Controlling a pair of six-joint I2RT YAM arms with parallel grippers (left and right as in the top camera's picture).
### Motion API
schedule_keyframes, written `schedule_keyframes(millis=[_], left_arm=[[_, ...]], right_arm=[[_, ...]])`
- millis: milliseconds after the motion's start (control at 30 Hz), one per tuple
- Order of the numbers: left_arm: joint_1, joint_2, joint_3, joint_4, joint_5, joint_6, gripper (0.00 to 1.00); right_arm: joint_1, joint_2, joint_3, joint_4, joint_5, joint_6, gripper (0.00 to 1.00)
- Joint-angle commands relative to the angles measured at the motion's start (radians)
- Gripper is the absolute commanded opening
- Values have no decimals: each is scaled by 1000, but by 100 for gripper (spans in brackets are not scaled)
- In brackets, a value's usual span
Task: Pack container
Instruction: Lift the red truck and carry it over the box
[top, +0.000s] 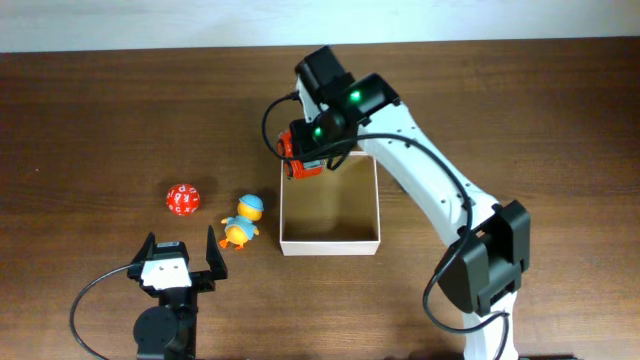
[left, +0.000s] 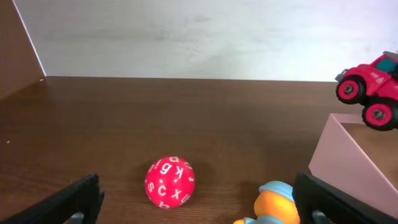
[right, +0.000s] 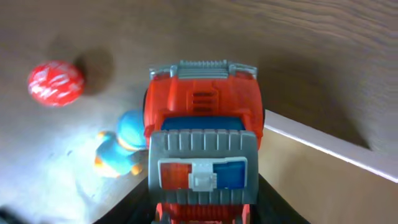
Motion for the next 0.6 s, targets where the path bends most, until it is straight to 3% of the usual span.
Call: schedule_keyframes(millis=[0,567], left_arm=[[6,-6,-5,2,-7,-9,99],[6,-6,-5,2,-7,-10,99]], right_arm=[[39,-26,18,-13,187,123,41],[96,-26,-19,-81,256,216,39]])
